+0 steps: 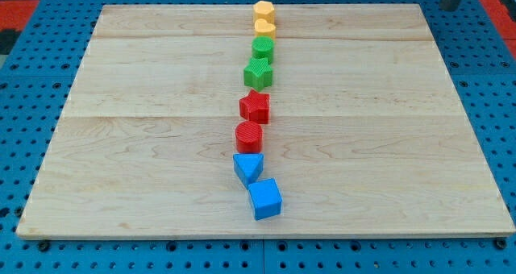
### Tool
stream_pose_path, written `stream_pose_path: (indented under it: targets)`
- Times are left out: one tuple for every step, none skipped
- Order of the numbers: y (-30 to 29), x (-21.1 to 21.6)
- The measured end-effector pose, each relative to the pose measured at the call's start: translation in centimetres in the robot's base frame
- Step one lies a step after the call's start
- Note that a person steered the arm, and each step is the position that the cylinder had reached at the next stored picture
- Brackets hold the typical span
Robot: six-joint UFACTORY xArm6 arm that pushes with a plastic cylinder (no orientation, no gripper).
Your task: Move your arm to the right side of the green circle
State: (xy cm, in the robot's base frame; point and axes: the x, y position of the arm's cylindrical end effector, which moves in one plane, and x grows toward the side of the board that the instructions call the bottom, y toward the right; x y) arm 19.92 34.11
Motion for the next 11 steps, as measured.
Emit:
stream_pose_path:
  targets:
    - [0.5,0.1]
    - [-1.6,5.6]
    - [-5.7,10.4]
    - [-5.7,10.4]
    - [-6.7,11.0]
    - [-11.1,11.4]
    - [-19.5,12.8]
    - [-24.9,13.1]
    - [-25.3,12.2]
    - [-25.3,12.1]
    - [-25.3,12.1]
